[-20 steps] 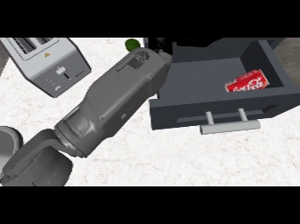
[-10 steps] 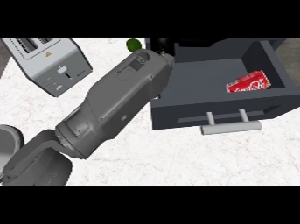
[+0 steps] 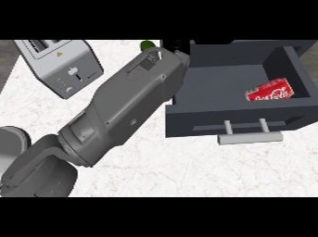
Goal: Pick up the can, place it into the drawer and close the drawer
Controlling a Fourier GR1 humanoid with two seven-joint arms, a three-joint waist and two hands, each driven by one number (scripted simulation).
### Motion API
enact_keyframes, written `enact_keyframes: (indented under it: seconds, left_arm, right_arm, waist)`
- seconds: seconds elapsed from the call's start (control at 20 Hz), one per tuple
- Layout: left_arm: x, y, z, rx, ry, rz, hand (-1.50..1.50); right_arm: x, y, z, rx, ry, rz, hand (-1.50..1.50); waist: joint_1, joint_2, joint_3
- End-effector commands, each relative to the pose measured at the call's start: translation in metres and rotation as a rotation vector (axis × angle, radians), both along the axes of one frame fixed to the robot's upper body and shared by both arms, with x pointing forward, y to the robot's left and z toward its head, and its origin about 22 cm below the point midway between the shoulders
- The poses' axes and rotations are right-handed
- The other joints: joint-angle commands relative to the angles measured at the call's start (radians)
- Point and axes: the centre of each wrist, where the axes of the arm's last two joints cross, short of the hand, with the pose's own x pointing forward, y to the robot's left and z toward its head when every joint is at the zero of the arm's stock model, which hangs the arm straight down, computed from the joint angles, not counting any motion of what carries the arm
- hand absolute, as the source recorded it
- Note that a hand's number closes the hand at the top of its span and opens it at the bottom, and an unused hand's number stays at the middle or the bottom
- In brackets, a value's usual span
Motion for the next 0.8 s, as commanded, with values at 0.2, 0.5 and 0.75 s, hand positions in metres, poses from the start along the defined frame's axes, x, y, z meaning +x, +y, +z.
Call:
enact_keyframes:
  seconds: [0.2, 0.5, 0.75]
  left_arm:
    - [-0.002, -0.001, 0.001, -0.045, 0.027, -0.009, -1.5]
    - [0.0, 0.0, 0.006, -0.031, 0.019, -0.009, -1.5]
    - [-0.004, 0.007, -0.001, -0.025, 0.057, -0.031, -1.5]
  right_arm:
    - [0.043, 0.032, 0.002, -0.219, -0.01, -0.023, -1.5]
    - [0.087, 0.073, -0.016, -0.337, -0.021, -0.055, -1.5]
    - [0.123, 0.091, -0.02, -0.477, -0.037, -0.071, -1.5]
  waist:
    - [0.039, -0.006, -0.001]
    - [0.07, -0.012, -0.001]
    - [0.083, -0.022, -0.002]
